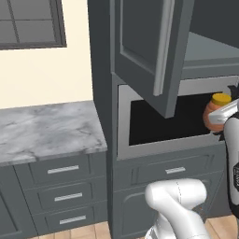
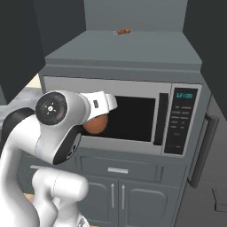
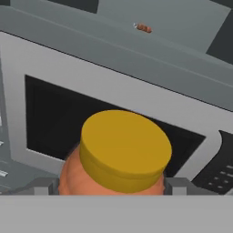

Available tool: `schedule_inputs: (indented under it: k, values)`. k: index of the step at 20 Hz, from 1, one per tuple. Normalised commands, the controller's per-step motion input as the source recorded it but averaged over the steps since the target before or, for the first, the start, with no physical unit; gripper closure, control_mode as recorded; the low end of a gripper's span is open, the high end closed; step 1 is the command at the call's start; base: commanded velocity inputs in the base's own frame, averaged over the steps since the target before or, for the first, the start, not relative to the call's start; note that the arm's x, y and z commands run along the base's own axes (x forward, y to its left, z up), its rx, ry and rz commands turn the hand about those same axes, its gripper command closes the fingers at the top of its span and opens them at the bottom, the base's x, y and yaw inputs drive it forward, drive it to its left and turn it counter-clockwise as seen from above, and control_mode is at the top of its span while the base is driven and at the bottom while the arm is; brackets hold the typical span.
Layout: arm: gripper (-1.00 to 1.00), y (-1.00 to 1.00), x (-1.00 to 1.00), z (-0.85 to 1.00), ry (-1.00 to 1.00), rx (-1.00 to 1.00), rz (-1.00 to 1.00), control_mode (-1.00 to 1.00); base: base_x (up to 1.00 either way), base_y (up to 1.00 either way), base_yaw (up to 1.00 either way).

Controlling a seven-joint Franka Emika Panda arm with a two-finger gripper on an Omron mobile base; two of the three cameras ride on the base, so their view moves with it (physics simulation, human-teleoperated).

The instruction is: Pick the bar and honey bottle from the counter and place them in the cabinets closest to them.

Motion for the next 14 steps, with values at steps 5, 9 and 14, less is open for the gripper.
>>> schedule_inputs:
  k: [5, 9, 14]
  values:
    - [1.0, 0.0, 0.0, 0.0, 0.0, 0.0, 0.0, 1.0, 0.1, -0.1, 0.0]
    - [1.0, 0.0, 0.04, 0.05, -0.01, 0.0, 0.0, -1.0, 0.0, 0.0, 0.0]
    - [1.0, -0.01, 0.31, 0.47, -0.05, 0.03, 0.0, -1.0, 0.0, 0.0, 0.0]
